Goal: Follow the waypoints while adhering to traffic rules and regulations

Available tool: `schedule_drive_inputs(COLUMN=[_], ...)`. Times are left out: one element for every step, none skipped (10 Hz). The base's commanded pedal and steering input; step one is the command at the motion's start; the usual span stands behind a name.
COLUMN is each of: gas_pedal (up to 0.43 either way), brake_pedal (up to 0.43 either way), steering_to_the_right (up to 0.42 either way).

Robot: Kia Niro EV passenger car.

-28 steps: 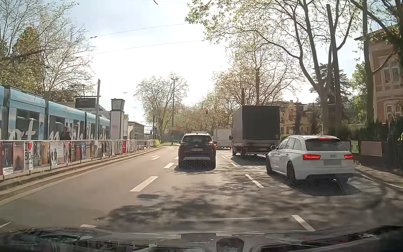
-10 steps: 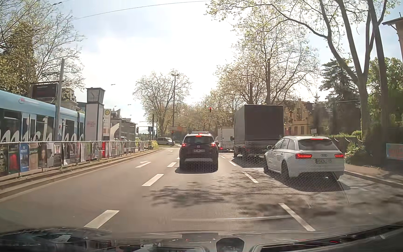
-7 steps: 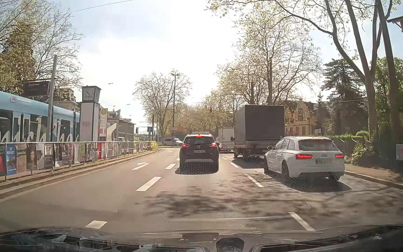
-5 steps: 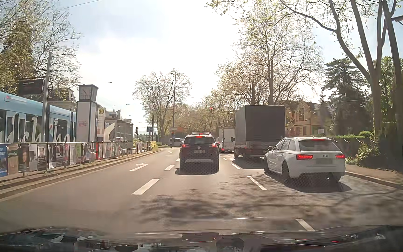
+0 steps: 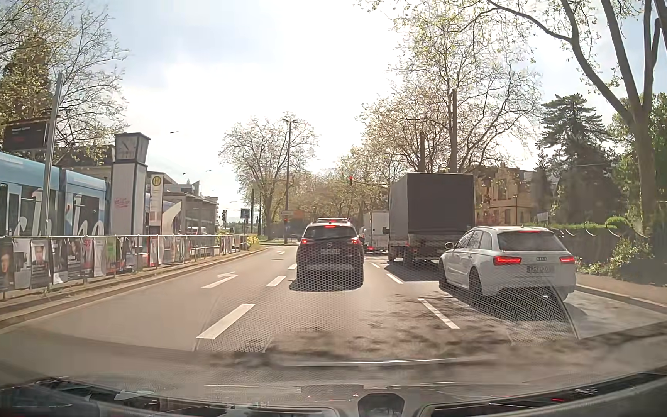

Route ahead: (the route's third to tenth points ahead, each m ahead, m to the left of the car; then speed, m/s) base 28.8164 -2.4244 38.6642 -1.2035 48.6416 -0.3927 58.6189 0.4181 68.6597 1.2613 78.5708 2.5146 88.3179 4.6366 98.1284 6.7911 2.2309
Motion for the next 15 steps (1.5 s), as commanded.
schedule_drive_inputs(gas_pedal=[0.000,0.000,0.000,0.000,0.000,0.000,0.000,0.000,0.000,0.000,0.000,0.000,0.000,0.000,0.000], brake_pedal=[0.000,0.000,0.000,0.000,0.000,0.000,0.000,0.000,0.000,0.000,0.000,0.000,0.000,0.000,0.000], steering_to_the_right=[-0.005,-0.004,-0.004,-0.004,-0.004,-0.004,-0.004,-0.004,-0.004,-0.004,-0.004,-0.004,-0.004,-0.004,-0.004])
